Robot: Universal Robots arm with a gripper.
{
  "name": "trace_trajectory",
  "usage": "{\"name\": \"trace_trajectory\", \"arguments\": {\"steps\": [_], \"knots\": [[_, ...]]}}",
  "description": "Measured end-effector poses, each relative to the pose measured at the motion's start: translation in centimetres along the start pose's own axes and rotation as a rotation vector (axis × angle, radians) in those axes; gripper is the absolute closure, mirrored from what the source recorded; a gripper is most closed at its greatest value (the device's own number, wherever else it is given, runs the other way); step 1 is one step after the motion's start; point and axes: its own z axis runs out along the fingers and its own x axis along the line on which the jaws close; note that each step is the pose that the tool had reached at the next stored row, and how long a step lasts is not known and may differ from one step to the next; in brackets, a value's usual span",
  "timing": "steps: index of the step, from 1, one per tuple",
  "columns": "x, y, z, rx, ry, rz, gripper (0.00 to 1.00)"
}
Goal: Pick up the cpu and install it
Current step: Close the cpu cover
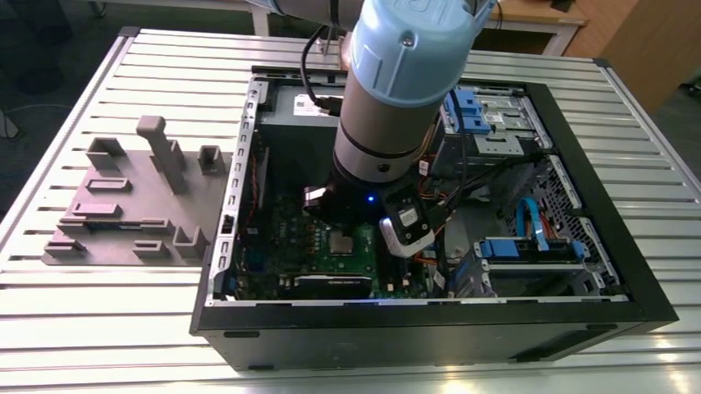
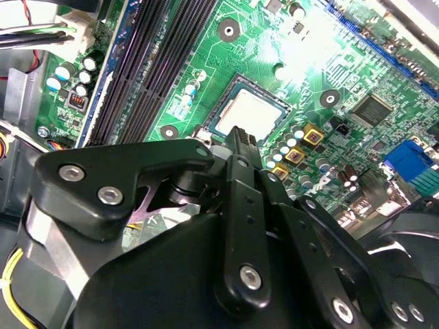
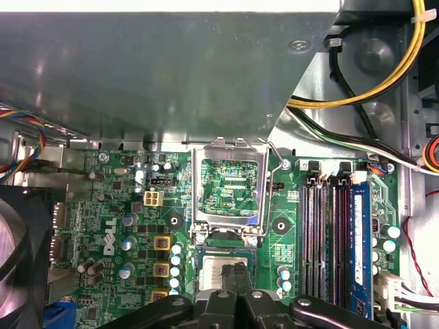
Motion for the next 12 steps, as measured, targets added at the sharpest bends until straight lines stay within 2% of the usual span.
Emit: {"name": "trace_trajectory", "arguments": {"steps": [7,12], "knots": [[0.04,0.01,-0.17,0.0005,0.0002,0.0,0.9],[0.13,0.15,-1.25,0.0,0.0,0.0,0.9]]}}
